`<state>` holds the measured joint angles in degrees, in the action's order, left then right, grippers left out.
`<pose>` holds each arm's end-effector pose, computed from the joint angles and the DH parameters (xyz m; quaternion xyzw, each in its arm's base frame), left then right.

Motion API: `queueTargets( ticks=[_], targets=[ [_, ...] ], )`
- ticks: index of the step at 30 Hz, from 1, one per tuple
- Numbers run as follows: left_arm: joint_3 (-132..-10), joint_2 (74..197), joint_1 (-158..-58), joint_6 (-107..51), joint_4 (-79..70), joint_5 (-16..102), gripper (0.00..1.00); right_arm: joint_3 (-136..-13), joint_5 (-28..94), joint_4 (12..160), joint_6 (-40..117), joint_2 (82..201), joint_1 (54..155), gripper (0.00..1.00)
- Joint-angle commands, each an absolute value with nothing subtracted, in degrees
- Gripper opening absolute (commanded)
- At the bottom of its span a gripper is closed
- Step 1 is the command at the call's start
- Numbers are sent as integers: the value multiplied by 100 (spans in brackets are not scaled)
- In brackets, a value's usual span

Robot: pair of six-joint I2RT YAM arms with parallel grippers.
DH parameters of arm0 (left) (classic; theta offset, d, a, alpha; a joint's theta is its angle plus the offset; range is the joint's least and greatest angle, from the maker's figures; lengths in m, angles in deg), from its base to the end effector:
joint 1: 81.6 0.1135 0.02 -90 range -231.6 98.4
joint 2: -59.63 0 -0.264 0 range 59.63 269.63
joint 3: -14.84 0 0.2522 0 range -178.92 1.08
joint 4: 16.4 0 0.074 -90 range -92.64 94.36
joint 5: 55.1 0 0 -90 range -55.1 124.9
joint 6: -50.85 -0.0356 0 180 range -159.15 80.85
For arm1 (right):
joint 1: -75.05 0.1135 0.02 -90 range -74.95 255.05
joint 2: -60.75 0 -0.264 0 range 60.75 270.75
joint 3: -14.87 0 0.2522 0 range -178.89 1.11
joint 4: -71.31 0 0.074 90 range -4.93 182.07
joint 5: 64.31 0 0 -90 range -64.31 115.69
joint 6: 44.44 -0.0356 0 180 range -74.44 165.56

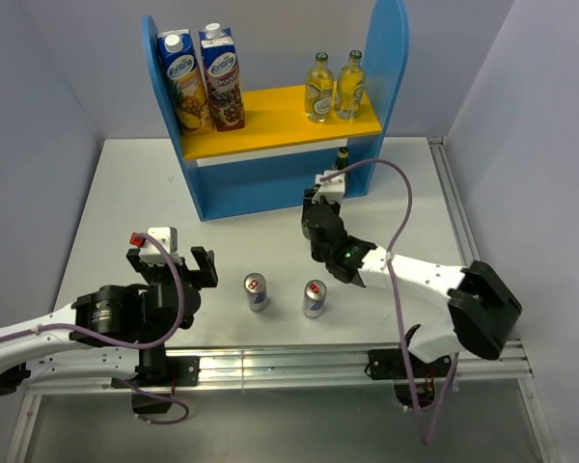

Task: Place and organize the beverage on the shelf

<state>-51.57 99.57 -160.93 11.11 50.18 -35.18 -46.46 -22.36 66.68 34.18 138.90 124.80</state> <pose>0.0531 -0.1011 0.3399 -0.0481 0.7794 -0.0907 0.6181 0.2158 0.2140 0.2782 0.0079 0.7553 0.0189 0.6550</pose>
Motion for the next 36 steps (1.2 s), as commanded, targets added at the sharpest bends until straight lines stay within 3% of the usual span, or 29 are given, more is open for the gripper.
queueTargets(
  ticks=[1,10,36],
  targets=[
    [-5192,9900,-16105,1034,4886,-3497,99,-5109,-2213,4800,3808,14360,12147,0],
    [-5166,9883,-16105,981,4842,-3488,99,-6453,-1958,4333,4072,15881,11522,0],
    [-5174,9865,-16105,910,4807,-3435,99,-7298,-1922,3770,4274,17289,10748,0]
  ],
)
